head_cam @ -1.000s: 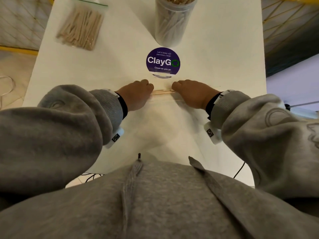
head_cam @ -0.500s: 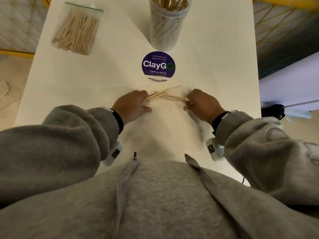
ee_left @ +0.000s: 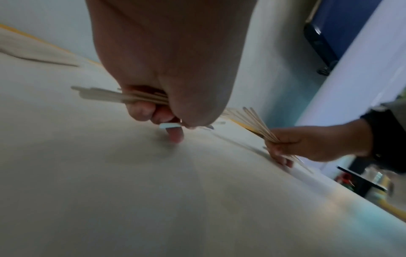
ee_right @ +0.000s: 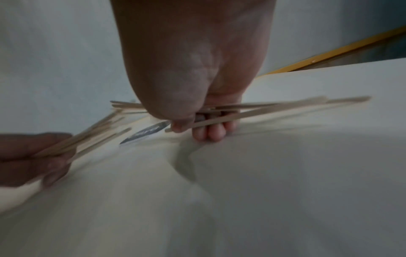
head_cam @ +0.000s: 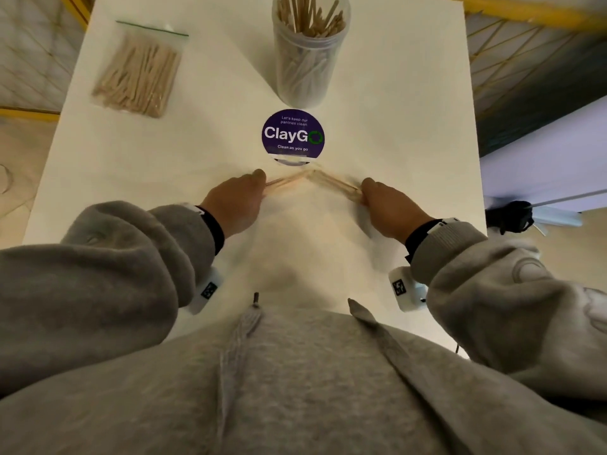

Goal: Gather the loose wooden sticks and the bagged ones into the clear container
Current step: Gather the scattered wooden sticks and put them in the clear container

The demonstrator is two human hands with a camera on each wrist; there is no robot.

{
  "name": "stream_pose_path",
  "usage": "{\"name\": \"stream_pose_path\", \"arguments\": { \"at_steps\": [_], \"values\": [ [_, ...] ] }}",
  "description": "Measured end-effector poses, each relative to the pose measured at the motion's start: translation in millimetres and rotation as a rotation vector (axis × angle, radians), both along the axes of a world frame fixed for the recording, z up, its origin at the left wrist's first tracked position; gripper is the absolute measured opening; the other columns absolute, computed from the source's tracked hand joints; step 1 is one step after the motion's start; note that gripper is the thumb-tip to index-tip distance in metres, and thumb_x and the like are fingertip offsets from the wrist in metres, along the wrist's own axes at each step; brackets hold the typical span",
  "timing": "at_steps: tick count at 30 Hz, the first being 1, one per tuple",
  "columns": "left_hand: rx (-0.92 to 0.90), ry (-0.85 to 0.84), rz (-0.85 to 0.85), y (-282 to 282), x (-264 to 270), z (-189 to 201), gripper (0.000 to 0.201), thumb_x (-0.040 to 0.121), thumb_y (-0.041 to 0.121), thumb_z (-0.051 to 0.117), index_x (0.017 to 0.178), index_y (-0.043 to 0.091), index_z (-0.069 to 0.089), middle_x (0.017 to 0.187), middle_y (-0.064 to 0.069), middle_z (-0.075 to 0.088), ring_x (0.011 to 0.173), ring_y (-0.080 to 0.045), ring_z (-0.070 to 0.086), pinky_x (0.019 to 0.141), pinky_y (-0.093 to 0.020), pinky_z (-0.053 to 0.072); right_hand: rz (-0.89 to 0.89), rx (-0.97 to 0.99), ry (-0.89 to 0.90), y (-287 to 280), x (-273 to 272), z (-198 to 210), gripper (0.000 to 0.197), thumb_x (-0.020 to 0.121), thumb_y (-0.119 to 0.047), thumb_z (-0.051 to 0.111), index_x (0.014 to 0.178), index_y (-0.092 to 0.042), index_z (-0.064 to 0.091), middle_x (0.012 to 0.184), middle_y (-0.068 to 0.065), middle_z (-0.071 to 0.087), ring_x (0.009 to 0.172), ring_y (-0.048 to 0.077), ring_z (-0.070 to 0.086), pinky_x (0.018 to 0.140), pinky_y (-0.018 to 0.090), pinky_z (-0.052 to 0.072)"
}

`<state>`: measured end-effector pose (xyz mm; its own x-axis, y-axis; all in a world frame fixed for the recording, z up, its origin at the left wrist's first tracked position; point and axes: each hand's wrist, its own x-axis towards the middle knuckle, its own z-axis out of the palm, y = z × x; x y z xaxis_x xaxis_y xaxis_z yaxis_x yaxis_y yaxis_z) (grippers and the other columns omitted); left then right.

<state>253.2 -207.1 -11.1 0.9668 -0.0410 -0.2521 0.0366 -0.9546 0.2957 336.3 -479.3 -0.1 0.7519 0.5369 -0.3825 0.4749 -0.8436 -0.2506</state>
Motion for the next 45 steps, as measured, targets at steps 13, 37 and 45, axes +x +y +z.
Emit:
{"name": "stream_pose_path", "arguments": {
  "at_steps": [13,37,45],
  "values": [
    [-0.978,-0.037,0.458,-35,28,79,0.025,0.097,0.047,0.034,0.088,0.029,0.05,0.068,0.006,0.048,0.058,-0.012,0.044,0.054,-0.03,0.039,-0.552,1.019,0.51,103,2,87,0.027,0.099,-0.036,0.046,0.091,-0.013,0.057,0.07,-0.008,0.056,0.052,-0.004,0.053,0.055,0.013,0.042],
    [-1.698,0.416,1.083,23,45,94,0.061,0.094,0.058,0.03,0.093,0.003,0.056,0.09,-0.012,0.061,0.082,-0.025,0.059,0.084,-0.04,0.047,-0.617,1.575,0.286,198,17,176,0.015,0.098,-0.004,0.043,0.09,-0.015,0.049,0.072,0.006,0.048,0.059,0.015,0.049,0.057,0.029,0.048],
    [-1.91,0.452,1.1,36,52,114,0.038,0.099,0.015,0.03,0.087,0.0,0.063,0.069,-0.012,0.068,0.059,-0.02,0.069,0.055,-0.028,0.059,-0.512,1.383,0.275,220,-11,154,0.036,0.094,0.004,0.047,0.126,-0.014,0.041,0.083,0.01,0.051,0.073,0.02,0.055,0.069,0.024,0.055]
  ]
}}
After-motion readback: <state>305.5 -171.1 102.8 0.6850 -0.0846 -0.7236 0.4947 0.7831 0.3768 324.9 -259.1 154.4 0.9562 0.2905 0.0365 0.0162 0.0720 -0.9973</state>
